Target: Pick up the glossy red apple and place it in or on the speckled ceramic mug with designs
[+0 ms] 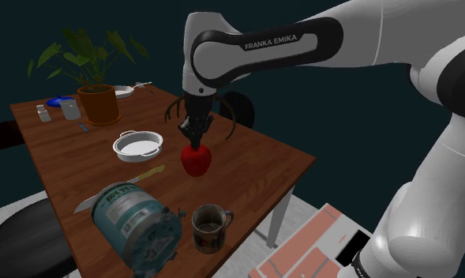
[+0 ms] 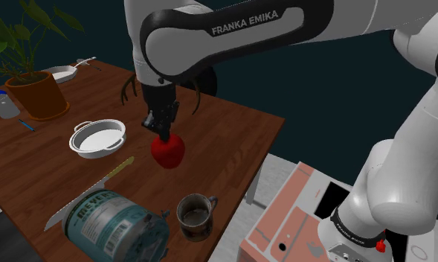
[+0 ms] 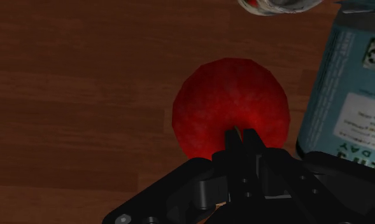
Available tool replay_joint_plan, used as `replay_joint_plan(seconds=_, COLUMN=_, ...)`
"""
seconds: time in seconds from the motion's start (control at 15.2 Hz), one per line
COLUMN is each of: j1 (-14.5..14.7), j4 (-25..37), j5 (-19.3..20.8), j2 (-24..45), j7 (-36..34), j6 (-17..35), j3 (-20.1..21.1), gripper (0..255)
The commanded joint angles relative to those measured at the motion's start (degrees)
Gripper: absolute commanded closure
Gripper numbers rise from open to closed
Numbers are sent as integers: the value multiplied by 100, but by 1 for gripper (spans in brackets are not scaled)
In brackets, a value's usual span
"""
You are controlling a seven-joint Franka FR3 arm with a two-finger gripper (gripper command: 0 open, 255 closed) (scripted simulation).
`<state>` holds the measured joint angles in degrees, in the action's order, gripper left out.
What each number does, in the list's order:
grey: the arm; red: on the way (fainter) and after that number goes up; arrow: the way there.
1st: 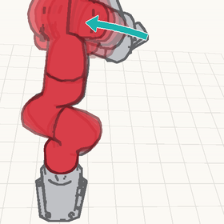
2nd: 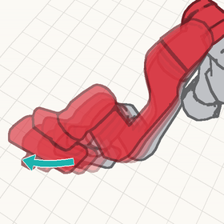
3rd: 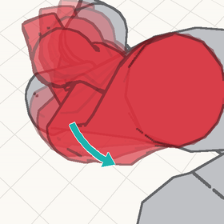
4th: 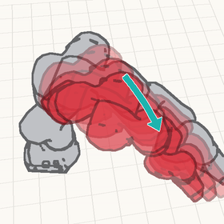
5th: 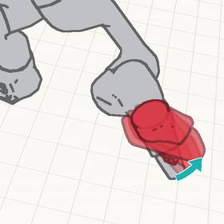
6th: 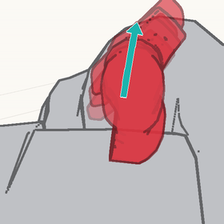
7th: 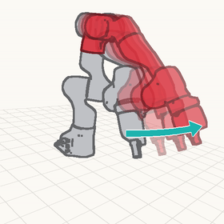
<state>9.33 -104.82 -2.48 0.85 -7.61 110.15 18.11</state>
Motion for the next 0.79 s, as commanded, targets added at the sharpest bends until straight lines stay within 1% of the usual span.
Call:
replay_joint_plan(seconds=0.0, j1=1, j4=143, j5=-2, j2=-15, j7=-9, j6=-159, j3=2, gripper=255)
replay_joint_plan(seconds=0.4, j1=0, j4=568, j5=3, j2=-15, j7=-26, j6=-583, j3=1, gripper=255)
replay_joint_plan(seconds=0.73, j1=148, j4=75, j5=-242, j2=-815, j7=-278, j6=-835, j3=138, gripper=255)
